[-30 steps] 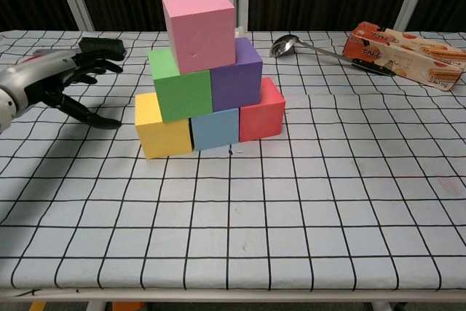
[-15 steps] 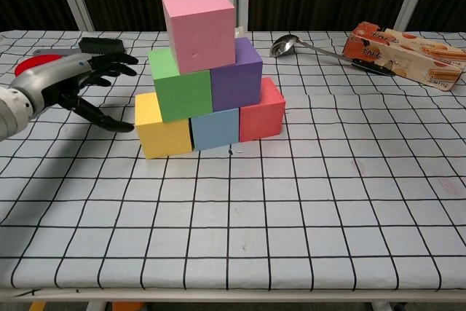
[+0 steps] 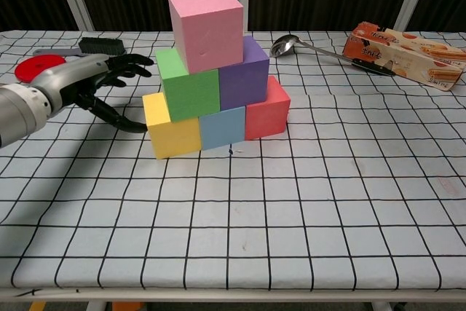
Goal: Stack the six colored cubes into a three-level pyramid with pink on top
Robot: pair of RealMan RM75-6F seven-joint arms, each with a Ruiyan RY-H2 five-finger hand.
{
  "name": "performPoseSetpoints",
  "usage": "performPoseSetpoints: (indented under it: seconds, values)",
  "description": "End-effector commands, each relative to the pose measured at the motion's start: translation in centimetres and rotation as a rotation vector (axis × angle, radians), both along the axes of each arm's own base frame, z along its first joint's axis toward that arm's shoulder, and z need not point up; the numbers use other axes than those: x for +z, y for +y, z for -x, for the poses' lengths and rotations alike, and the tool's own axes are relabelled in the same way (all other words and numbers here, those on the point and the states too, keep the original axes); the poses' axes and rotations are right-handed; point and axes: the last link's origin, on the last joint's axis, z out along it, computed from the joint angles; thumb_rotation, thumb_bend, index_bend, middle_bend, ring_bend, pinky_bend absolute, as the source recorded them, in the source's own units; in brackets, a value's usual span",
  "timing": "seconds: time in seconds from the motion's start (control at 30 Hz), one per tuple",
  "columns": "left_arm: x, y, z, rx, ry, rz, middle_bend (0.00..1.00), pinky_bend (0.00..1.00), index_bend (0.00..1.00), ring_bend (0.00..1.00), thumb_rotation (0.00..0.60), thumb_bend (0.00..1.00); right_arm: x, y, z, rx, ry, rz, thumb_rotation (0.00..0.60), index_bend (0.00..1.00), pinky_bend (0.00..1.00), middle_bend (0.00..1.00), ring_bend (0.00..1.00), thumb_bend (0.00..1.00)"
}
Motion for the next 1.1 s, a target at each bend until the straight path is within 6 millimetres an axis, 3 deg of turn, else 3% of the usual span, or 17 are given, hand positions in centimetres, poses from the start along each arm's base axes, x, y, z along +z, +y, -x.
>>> performPoseSetpoints:
  seconds: [0.03,0.4,0.63,0.9,1.1]
  values:
    - [0.0,0.1,0.0,0.003,0.000,-0.002,0.08,0.09,0.07,0.00,0.600,0.00,0.1,0.0,0.1,-0.001,-0.001,0.003,0.600,0.00,0.00,0.02,0.00,0.10]
    - [0.8,-0.1,0.4,0.009,0.005,-0.021,0.08,0.09,0.07,0.00,0.600,0.00,0.1,0.2,0.2,0.006,-0.006,0.000,0.600,0.00,0.00,0.02,0.00,0.10]
    - [4.0,-1.4,2.7,0.019,0.087,-0.111,0.08,0.09,0.07,0.00,0.600,0.00,0.8,1.0,1.5,-0.022,-0.001,0.019,0.600,0.00,0.00,0.02,0.00,0.10]
    - [10.7,-4.2,8.4,0.047,0.244,-0.271,0.05,0.09,0.07,0.00,0.600,0.00,2.4,4.3,8.1,-0.169,0.197,0.173,0.600,0.00,0.00,0.00,0.00,0.09]
    - [14.4,-6.7,11.6,-0.015,0.315,-0.334,0.04,0.10,0.08,0.00,0.600,0.00,1.3,8.4,12.9,-0.310,0.257,0.295,0.600,0.00,0.00,0.00,0.00,0.08]
